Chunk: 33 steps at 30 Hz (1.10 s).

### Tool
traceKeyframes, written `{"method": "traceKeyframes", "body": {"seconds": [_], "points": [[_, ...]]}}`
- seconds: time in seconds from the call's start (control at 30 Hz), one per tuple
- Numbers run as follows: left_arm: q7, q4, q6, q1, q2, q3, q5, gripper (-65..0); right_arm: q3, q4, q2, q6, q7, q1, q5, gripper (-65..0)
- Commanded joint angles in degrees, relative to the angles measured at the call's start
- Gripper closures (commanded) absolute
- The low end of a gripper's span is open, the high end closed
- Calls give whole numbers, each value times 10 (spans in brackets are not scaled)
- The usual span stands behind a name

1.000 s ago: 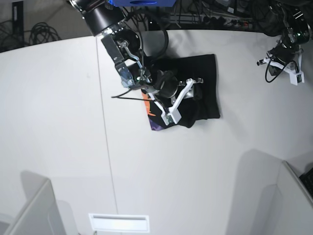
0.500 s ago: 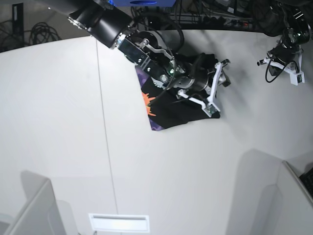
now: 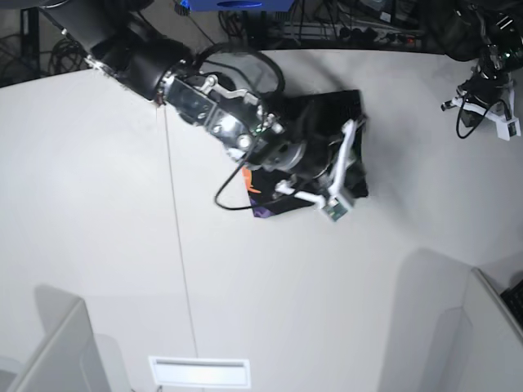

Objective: Fold the T-shirt properly
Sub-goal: 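Press the right gripper's folded end down onto the bundle and release, then withdraw the right gripper and reposition the left gripper at the bundle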

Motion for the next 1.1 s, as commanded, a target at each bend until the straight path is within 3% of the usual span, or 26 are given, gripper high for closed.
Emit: {"method": "traceKeyframes", "body": {"seconds": [0.0, 0.2, 0.37, 0.53, 0.7, 0.8, 0.9, 1.07], "points": [[-10, 8, 1, 3, -7, -13, -4, 0, 10, 13, -4, -3, 12, 8, 7, -18], [-10, 8, 0, 4, -7, -43, -4, 0, 46, -50, 3, -34, 14, 9, 1, 0], [-10, 8, 0, 4, -7, -42, -4, 0, 38, -82, -2, -32, 10, 2, -73, 0], [-10, 7, 0, 5, -7, -38, -4, 0, -31, -91, -39, -32, 9, -13, -106, 0], [-9, 7, 0, 4, -7, -37, -5, 0, -116, -125, -106, -31, 12, -12, -110, 0], [-9, 7, 0, 4, -7, -37, -5, 0, -153, -54, -112, -30, 11, -2, -110, 0], [-9, 1, 0, 4, -7, -42, -5, 0, -128, 28, -76, -34, -15, 6, -112, 0], [-9, -2, -1, 19, -7, -26, -13, 0, 42, 86, 5, -33, -43, -35, -111, 0]]}}
